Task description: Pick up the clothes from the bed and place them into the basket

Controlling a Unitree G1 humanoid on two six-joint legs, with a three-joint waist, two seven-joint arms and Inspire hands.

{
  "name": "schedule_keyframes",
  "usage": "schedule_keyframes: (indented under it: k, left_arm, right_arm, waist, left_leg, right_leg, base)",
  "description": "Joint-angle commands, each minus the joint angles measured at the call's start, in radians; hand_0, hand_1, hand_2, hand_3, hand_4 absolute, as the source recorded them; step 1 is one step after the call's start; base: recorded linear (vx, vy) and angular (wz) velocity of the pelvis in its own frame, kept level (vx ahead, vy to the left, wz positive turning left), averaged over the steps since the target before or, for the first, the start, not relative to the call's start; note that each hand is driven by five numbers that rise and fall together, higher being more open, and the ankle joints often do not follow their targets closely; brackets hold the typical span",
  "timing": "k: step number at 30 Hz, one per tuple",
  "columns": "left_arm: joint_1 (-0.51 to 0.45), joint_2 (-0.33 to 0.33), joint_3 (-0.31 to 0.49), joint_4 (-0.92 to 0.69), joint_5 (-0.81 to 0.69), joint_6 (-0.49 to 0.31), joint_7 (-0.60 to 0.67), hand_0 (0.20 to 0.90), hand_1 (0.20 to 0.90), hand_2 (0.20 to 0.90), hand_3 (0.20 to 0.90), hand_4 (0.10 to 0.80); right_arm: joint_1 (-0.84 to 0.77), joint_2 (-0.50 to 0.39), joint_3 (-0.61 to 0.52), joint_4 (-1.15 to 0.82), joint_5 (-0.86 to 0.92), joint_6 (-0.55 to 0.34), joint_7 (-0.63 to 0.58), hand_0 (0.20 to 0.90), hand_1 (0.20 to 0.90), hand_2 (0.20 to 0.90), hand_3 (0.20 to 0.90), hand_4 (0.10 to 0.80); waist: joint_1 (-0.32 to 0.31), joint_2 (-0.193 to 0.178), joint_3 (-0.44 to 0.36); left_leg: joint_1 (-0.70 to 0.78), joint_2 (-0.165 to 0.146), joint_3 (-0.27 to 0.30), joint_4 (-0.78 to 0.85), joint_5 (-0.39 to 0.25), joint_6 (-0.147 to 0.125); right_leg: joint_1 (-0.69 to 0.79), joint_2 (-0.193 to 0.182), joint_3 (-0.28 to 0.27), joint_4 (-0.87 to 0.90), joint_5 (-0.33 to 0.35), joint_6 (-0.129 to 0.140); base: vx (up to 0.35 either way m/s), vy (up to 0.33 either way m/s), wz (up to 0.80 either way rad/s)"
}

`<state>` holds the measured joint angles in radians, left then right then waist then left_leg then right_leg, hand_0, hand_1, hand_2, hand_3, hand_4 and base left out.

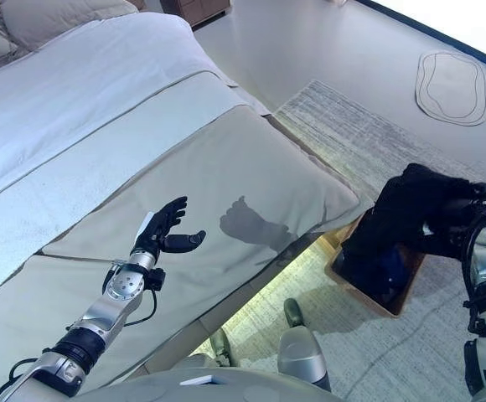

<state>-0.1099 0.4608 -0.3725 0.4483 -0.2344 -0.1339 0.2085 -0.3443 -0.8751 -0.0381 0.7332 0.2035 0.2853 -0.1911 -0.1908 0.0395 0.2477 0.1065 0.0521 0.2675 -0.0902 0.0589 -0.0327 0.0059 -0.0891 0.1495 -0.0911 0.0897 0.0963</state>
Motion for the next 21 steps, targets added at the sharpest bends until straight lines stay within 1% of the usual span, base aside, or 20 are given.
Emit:
schedule_keyframes:
  k: [1, 4, 5, 6, 7, 14, 21]
  left_arm:
    - [-0.078, -0.014, -0.01, -0.014, 0.03, -0.087, 0.025, 0.9, 0.9, 0.9, 0.9, 0.8]
    - [-0.079, -0.012, -0.011, -0.024, 0.028, -0.082, 0.023, 0.9, 0.9, 0.9, 0.9, 0.8]
    - [-0.08, -0.011, -0.012, -0.033, 0.027, -0.079, 0.022, 0.9, 0.9, 0.9, 0.9, 0.8]
    - [-0.081, -0.01, -0.011, -0.037, 0.027, -0.076, 0.021, 0.9, 0.9, 0.9, 0.9, 0.8]
    - [-0.082, -0.01, -0.012, -0.04, 0.025, -0.075, 0.02, 0.9, 0.9, 0.9, 0.9, 0.8]
    - [-0.086, -0.007, -0.019, -0.047, 0.02, -0.072, 0.011, 0.9, 0.9, 0.9, 0.9, 0.8]
    - [-0.088, -0.007, -0.026, -0.048, 0.016, -0.072, 0.013, 0.9, 0.9, 0.9, 0.9, 0.8]
  right_arm:
    - [-0.099, -0.098, 0.013, 0.026, -0.06, -0.083, -0.049, 0.3, 0.3, 0.3, 0.2, 0.1]
    - [-0.097, -0.094, 0.015, 0.057, -0.063, -0.087, -0.052, 0.3, 0.3, 0.3, 0.2, 0.1]
    - [-0.097, -0.093, 0.016, 0.075, -0.069, -0.095, -0.051, 0.502, 0.502, 0.502, 0.436, 0.336]
    - [-0.095, -0.093, 0.016, 0.078, -0.07, -0.096, -0.053, 0.782, 0.782, 0.782, 0.763, 0.663]
    - [-0.093, -0.09, 0.017, 0.084, -0.072, -0.099, -0.055, 0.9, 0.9, 0.9, 0.9, 0.8]
    - [-0.088, -0.082, 0.019, 0.094, -0.084, -0.102, -0.072, 0.9, 0.9, 0.9, 0.9, 0.8]
    - [-0.081, -0.077, 0.017, 0.1, -0.099, -0.105, -0.074, 0.9, 0.9, 0.9, 0.9, 0.8]
  waist:
    - [0.017, 0.018, -0.029]
    - [0.018, 0.027, -0.025]
    - [0.02, 0.034, -0.02]
    - [0.021, 0.036, -0.019]
    - [0.021, 0.039, -0.019]
    - [0.024, 0.051, -0.015]
    - [0.023, 0.054, -0.018]
  left_leg:
    - [0.047, -0.008, -0.067, 0.013, -0.119, -0.011]
    - [0.046, -0.009, -0.066, 0.014, -0.119, -0.012]
    - [0.043, -0.01, -0.067, 0.014, -0.117, -0.013]
    - [0.042, -0.011, -0.067, 0.014, -0.117, -0.014]
    - [0.04, -0.011, -0.068, 0.014, -0.116, -0.014]
    - [0.036, -0.013, -0.072, 0.013, -0.113, -0.016]
    - [0.033, -0.014, -0.074, 0.012, -0.113, -0.015]
  right_leg:
    - [-0.026, 0.044, -0.084, 0.016, 0.004, -0.007]
    - [-0.027, 0.042, -0.086, 0.016, 0.004, -0.007]
    - [-0.028, 0.041, -0.088, 0.015, 0.003, -0.007]
    - [-0.029, 0.04, -0.089, 0.015, 0.003, -0.007]
    - [-0.029, 0.04, -0.09, 0.015, 0.003, -0.007]
    - [-0.031, 0.037, -0.094, 0.014, 0.002, -0.006]
    - [-0.031, 0.037, -0.092, 0.013, 0.001, -0.006]
  base:
    - [0.0, 0.0, 0.0]
    - [0.0, 0.0, 0.0]
    - [0.0, 0.0, 0.0]
    - [0.0, 0.0, 0.0]
    - [0.0, 0.0, 0.0]
    - [0.0, 0.0, 0.0]
    - [0.0, 0.0, 0.0]
